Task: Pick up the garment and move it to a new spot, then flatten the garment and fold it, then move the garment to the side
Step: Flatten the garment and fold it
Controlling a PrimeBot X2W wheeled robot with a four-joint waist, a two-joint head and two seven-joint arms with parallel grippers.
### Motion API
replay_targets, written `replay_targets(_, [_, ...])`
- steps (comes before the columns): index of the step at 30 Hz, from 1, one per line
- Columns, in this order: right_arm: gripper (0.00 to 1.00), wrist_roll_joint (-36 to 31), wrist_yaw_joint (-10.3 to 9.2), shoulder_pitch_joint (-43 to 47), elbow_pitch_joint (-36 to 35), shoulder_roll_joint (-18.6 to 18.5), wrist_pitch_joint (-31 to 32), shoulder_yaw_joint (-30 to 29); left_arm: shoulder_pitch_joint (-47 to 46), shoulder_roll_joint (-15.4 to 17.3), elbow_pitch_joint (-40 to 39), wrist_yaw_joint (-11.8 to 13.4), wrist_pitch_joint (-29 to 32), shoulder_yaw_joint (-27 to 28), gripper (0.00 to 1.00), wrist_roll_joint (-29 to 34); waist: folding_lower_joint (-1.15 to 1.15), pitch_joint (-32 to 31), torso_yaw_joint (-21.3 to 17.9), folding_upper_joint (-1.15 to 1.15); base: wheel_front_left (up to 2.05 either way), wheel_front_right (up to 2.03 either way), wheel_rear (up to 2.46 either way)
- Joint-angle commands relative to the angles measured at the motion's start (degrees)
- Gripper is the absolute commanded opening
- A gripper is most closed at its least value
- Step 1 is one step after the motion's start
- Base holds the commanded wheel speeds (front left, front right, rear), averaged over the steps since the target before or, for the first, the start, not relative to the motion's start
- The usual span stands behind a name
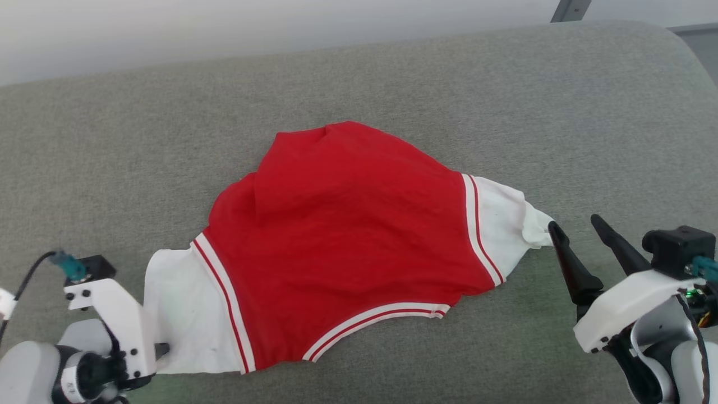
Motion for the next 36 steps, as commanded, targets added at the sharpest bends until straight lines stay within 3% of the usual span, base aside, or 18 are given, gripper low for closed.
replay_targets(1, [1.0, 0.73, 0.0, -1.09, 0.68, -0.48, 0.95, 0.23, 0.66, -1.57, 0.76, -0.54, 0.51, -1.78, 0.0, 0.0, 0.0, 0.26, 0.31, 0.0, 0.0, 0.0, 0.0])
replay_targets(14, [1.0, 9.34, 0.0, -13.37, 13.54, -12.3, 20.05, 7.63, -6.33, -3.68, 3.54, -3.46, -1.84, -4.64, 0.0, 1.57, 0.0, 2.41, 4.77, 0.0, 0.0, 0.0, 0.0])
replay_targets(22, [1.0, 11.84, -0.01, -20.32, 22.44, -15.35, 27.31, 14.81, -8.87, -5.0, 5.3, -4.85, -2.63, -6.09, 0.0, 1.85, 0.0, 3.53, 6.78, 0.0, 0.0, 0.0, 0.0])
replay_targets(28, [1.0, 14.84, -0.01, -23.95, 30.37, -15.41, 33.73, 20.63, -10.56, -5.67, 6.89, -5.72, -3.22, -6.73, 0.0, 1.82, 0.0, 4.19, 7.73, 0.0, 0.0, 0.0, 0.0])
replay_targets(30, [0.0, 16.69, -0.01, -24.75, 31.42, -15.57, 35.52, 22.53, -11.11, -5.78, 7.47, -5.9, -3.61, -6.8, 0.0, 1.8, 0.0, 4.3, 7.82, 0.0, 0.0, 0.0, 0.0])
replay_targets(36, [0.0, 23.57, 0.0, -28.2, 28.47, -17.41, 32.38, 21.86, -13.99, -5.13, 7.37, -6.73, -3.13, -6.13, 0.0, 0.85, 0.0, 3.23, 8.01, 0.0, 0.0, 0.0, 0.0])
